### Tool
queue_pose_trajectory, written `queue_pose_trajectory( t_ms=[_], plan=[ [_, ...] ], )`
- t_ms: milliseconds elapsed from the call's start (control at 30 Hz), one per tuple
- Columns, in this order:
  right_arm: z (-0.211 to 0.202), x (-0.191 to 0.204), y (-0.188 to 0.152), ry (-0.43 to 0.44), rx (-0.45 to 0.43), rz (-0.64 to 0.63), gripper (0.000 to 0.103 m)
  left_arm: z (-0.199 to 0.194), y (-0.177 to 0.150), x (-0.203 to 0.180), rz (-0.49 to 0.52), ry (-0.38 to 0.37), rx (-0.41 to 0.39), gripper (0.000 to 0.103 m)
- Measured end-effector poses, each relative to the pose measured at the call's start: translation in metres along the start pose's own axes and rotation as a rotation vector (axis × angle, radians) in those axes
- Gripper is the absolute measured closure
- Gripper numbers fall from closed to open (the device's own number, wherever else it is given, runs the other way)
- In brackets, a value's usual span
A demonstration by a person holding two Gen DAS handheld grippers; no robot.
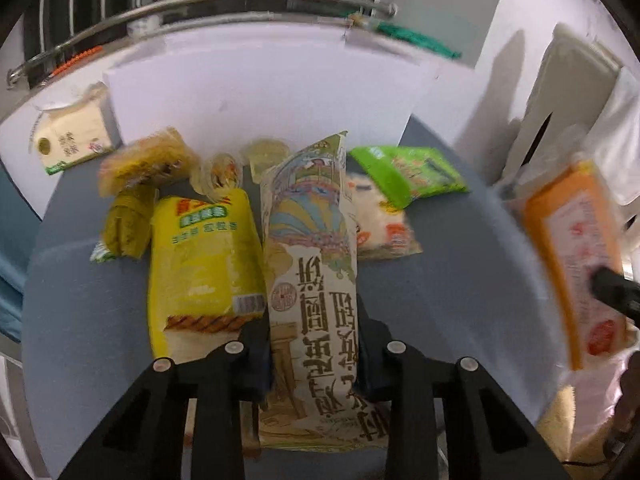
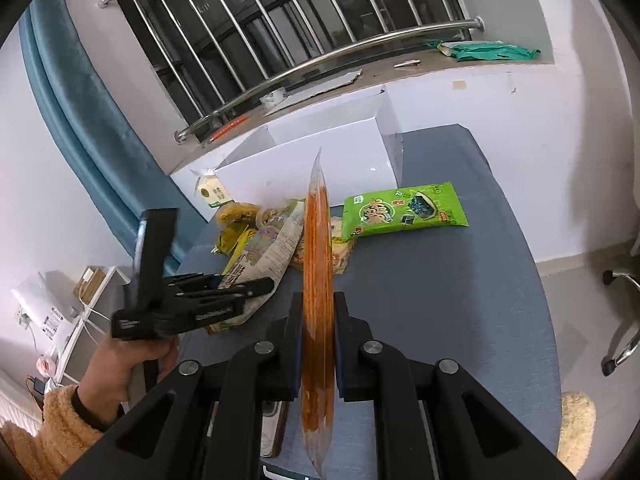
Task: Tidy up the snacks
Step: 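Grasp the striped bread bag with the left tool while the right tool holds the orange packet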
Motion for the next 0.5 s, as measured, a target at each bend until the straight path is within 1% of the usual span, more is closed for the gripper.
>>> queue_pose_trajectory(
  t_ms=[100, 167, 267, 333, 400, 500],
  plan=[
    [0.002, -0.001, -0.001, 0.016, -0.001, 0.02, 0.091, -0.032, 0.006, 0.002, -0.023, -0.03, -0.074, 0.068],
    [0.004, -0.002, -0.001, 0.032, -0.003, 0.042, 0.091, -0.053, 0.02, 0.008, -0.066, -0.056, -0.136, 0.068],
    [0.011, -0.001, 0.009, 0.067, -0.016, 0.081, 0.091, -0.075, 0.044, 0.017, -0.084, -0.068, -0.208, 0.068],
    [0.017, 0.004, 0.025, 0.083, -0.036, 0.084, 0.091, -0.085, 0.066, 0.024, -0.085, -0.066, -0.255, 0.068],
    [0.025, 0.008, 0.044, 0.098, -0.052, 0.078, 0.091, -0.085, 0.092, 0.034, -0.082, -0.052, -0.285, 0.068],
    [0.047, 0.015, 0.089, 0.12, -0.082, 0.079, 0.091, -0.076, 0.131, 0.043, -0.066, -0.034, -0.309, 0.068]
  ],
)
Point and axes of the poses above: each gripper's, at about its wrist camera, not at the fingertips, and z roughly the way its jaws point, x to its left, y to its top, the point moved 6 cm from there along z, roughly the way its jaws point, and after that the axes turned 13 degrees about -x, right-handed, at the moved point
